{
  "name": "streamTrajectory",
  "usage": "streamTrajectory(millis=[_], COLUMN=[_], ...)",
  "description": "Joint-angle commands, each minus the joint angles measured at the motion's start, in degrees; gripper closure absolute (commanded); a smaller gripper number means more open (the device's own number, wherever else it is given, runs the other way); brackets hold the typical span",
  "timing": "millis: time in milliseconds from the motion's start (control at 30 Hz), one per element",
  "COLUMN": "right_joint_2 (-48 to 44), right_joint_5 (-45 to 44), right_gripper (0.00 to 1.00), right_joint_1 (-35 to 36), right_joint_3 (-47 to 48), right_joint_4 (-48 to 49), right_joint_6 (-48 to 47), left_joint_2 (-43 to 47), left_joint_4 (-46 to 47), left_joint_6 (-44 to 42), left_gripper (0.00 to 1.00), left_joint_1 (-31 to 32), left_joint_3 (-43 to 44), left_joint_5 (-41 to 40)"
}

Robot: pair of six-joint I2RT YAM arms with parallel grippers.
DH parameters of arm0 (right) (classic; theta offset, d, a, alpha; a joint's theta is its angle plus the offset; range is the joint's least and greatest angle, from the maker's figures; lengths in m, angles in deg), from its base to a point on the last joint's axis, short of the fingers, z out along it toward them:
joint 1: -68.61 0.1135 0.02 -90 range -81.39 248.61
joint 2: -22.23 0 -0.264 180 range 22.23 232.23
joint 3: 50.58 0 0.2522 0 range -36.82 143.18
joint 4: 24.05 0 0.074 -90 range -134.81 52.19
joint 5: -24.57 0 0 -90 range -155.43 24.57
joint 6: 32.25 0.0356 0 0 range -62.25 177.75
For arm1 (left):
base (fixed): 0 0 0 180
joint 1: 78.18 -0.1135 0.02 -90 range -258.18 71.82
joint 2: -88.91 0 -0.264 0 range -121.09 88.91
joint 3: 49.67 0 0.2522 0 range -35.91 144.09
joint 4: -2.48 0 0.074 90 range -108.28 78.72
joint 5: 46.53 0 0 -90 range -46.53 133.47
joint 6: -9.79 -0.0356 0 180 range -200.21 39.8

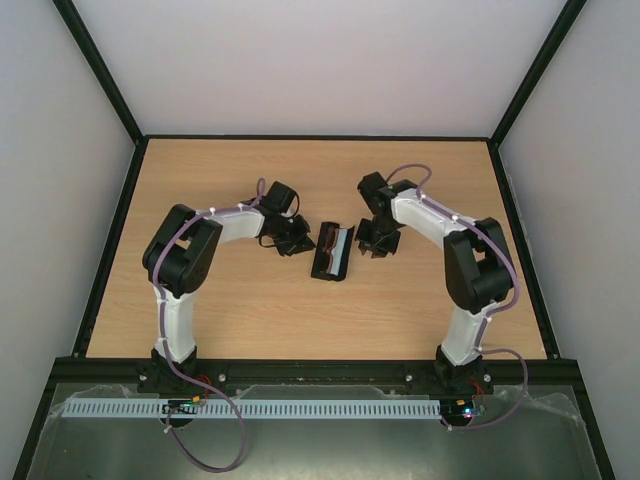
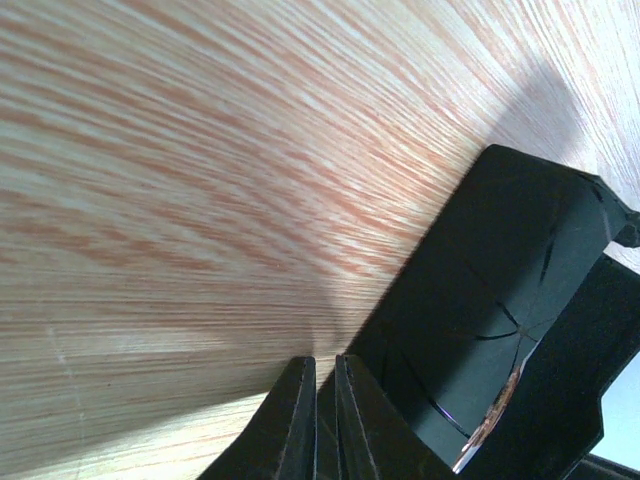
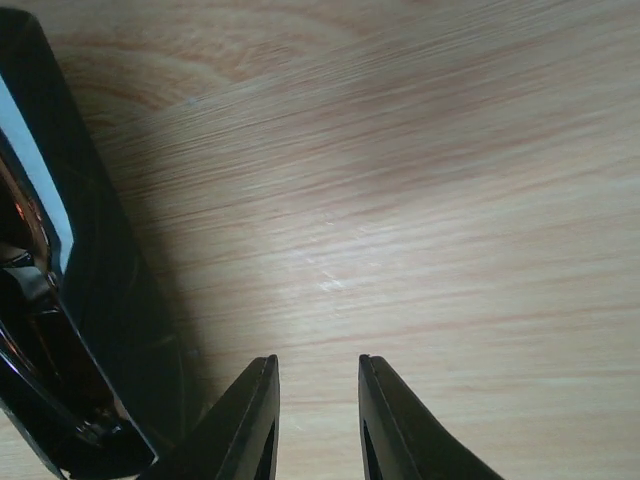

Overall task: Organize the sunglasses
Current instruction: Close the sunglasses case at the center of the board.

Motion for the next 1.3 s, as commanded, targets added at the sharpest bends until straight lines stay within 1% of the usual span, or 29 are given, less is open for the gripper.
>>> streamTrajectory(millis=[0, 100, 233, 367, 433, 733, 767, 867, 933, 1000, 1067, 1167, 1267], right_joint_2=[3.13, 5.65, 10.08, 11.99, 12.69, 15.31, 15.52, 13.76, 11.51, 7.32, 2.16, -5.16, -11.12], right_joint_5=[7.58, 8.99, 9.79, 9.33, 9.22, 8.82, 8.43, 6.31, 4.54, 4.48, 5.8, 9.0, 12.19], right_gripper=[0.77, 0.78, 0.79, 0.79, 0.8, 0.8, 0.8, 0.81, 0.78, 0.76, 0.76, 0.76, 0.78], right_joint_1=[0.65, 1.42, 3.04, 4.83, 5.63, 8.11, 8.12, 8.12, 8.12, 8.12, 8.33, 9.51, 10.87], right_joint_3=[-1.86, 1.21, 7.81, 12.43, 13.63, 13.73, 15.23, 17.35, 18.91, 17.19, 11.87, 0.93, -10.05], right_joint_4=[7.2, 8.07, 5.59, 3.65, 3.04, 1.77, 0.93, -0.74, -3.24, -3.95, -3.15, 0.61, 6.5], right_joint_6=[1.6, 1.76, 0.41, 0.01, -0.06, -1.07, -1.44, -2.4, -3.17, -3.49, -2.8, -0.38, 3.48], left_joint_2=[1.58, 1.62, 1.29, 1.26, 1.18, 1.58, 1.8, 3.2, 4.73, 6.26, 6.16, 1.93, -4.61], left_joint_4=[-2.83, -3.2, -3.37, -3.77, -3.9, -3.12, -2.92, -3.01, -3.83, -4.28, -5.52, -8.15, -8.53], left_joint_6=[-0.96, -1.32, -1.5, -1.56, -1.52, -0.38, -0.14, 0.08, -0.19, -0.83, -1.85, -3.46, -3.78], left_gripper=[0.9, 0.9, 0.9, 0.9, 0.9, 0.9, 0.9, 0.9, 0.9, 0.89, 0.89, 0.87, 0.82], left_joint_1=[-0.32, -0.28, -0.04, 0.65, 1.13, 3.07, 3.06, 2.62, 0.99, -1.81, -4.85, -8.25, -9.42], left_joint_3=[-0.76, -0.57, -0.4, 0.1, 0.38, -0.32, -0.59, -1.46, -2.04, -2.02, 0.24, 7.82, 18.1], left_joint_5=[-0.51, -0.55, -0.47, -0.37, -0.4, -0.12, 0.02, 0.22, 0.17, -0.07, -0.14, 1.13, 3.34])
